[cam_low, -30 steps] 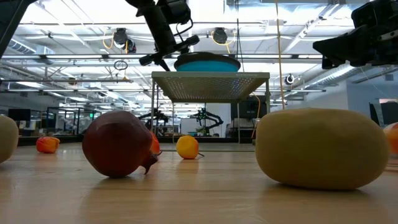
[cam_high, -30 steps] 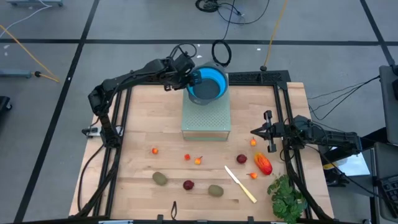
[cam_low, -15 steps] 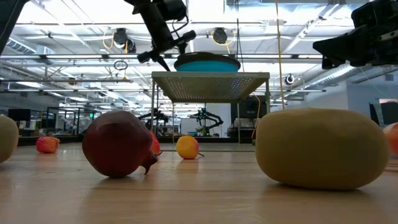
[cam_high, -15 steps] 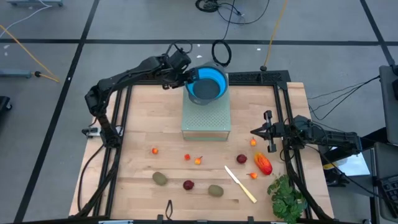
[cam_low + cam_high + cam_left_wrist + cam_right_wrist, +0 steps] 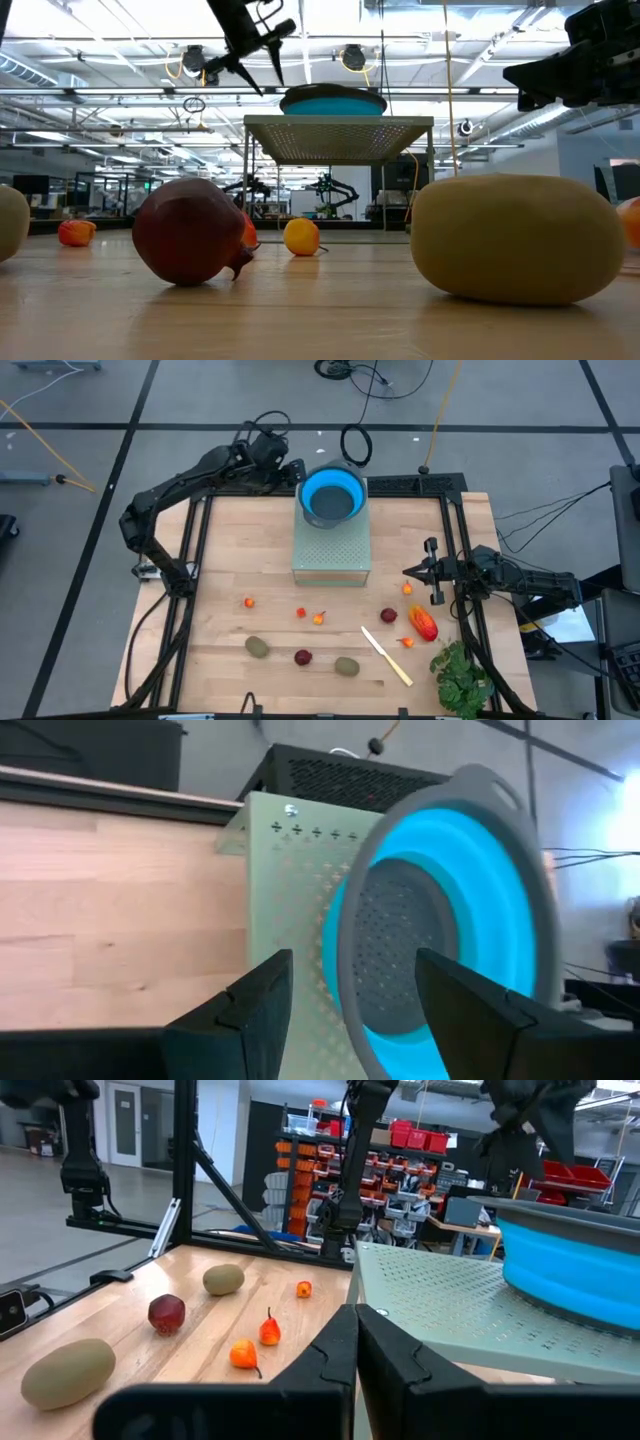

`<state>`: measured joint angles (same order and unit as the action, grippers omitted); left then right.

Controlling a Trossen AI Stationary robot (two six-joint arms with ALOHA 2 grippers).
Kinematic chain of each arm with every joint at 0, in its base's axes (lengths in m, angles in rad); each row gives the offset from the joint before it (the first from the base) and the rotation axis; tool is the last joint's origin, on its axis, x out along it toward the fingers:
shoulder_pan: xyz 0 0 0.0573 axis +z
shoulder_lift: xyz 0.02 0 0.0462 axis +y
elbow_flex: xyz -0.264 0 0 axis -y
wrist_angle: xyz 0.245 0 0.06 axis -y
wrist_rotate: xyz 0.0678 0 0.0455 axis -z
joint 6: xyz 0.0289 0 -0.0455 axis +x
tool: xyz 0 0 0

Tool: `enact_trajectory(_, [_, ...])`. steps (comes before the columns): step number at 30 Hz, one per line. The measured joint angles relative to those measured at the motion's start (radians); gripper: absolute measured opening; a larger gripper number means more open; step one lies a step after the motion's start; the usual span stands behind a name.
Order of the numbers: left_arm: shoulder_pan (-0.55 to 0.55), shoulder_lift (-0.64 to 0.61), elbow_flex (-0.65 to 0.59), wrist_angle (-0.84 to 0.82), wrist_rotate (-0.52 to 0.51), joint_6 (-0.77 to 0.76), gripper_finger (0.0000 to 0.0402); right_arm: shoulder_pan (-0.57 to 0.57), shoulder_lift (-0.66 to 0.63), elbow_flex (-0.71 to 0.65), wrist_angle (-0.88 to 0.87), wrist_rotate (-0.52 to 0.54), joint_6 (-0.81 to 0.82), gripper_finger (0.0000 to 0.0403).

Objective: Pick & Place Fruit
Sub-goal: Put the yellow mango into the blue strainer bowl on the shelf

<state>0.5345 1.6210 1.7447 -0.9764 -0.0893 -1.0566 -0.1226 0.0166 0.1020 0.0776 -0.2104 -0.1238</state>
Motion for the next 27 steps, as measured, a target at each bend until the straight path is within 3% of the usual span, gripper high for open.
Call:
enact_trajectory(11, [-0.092, -0.106, 0.0, -0.016, -0.012, 0.052, 0.0212, 0.0, 0.0, 0.0, 0.0, 0.0, 0.0, 0.0])
enact_trajectory(27, [-0.314, -0.151, 0.0, -0.031, 0.116, 0.151, 0.0212, 0.0, 0.0, 0.0, 0.0, 0.0, 0.0, 0.0])
